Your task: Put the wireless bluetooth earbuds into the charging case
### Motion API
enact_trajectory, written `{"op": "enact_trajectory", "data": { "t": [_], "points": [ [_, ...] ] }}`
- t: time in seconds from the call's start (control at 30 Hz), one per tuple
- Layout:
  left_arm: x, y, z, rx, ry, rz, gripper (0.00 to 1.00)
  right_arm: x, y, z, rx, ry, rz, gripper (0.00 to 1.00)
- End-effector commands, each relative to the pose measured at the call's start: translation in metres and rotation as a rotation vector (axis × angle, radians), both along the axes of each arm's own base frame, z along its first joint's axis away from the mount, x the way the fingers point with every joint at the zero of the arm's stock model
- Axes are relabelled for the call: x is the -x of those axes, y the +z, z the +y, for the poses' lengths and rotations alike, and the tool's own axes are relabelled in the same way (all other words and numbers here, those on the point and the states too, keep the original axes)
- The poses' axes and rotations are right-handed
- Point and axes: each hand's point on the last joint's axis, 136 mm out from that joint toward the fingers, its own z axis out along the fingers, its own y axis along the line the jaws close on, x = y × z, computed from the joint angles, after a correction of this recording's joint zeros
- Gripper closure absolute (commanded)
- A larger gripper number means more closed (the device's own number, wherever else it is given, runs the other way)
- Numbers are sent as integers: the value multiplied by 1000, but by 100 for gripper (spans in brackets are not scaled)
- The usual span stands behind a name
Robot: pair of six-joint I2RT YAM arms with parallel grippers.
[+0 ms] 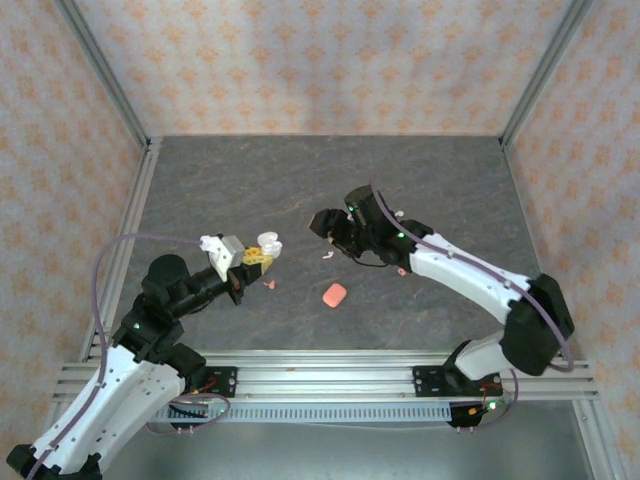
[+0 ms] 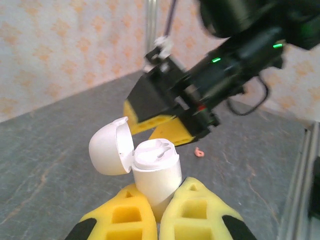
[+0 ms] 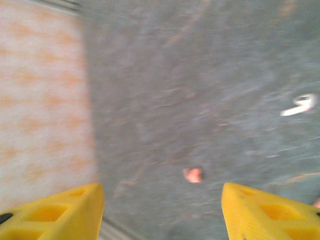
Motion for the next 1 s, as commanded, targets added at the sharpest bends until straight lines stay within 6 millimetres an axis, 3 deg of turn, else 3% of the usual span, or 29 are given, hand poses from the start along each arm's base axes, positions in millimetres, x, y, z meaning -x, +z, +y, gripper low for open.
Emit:
{"op": "enact_trajectory", "data": {
  "t": [0.0, 0.17, 0.37, 0.5, 0.97],
  "points": [
    [-16, 29, 7, 90, 88, -86, 100, 4, 60, 11, -183, -42, -93, 33],
    [-25, 36, 1, 105, 78, -68, 100, 16, 98, 26, -284, 2, -122, 30],
    [-31, 43, -2, 134, 82, -66, 100, 30, 109, 54, -313, 83, -92, 24],
    [-35, 46, 1, 155, 109, -62, 100, 36, 110, 67, -345, 106, -75, 23],
    [-42, 52, 3, 227, 135, -58, 100, 35, 101, 80, -430, 108, -16, 29]
  ]
}}
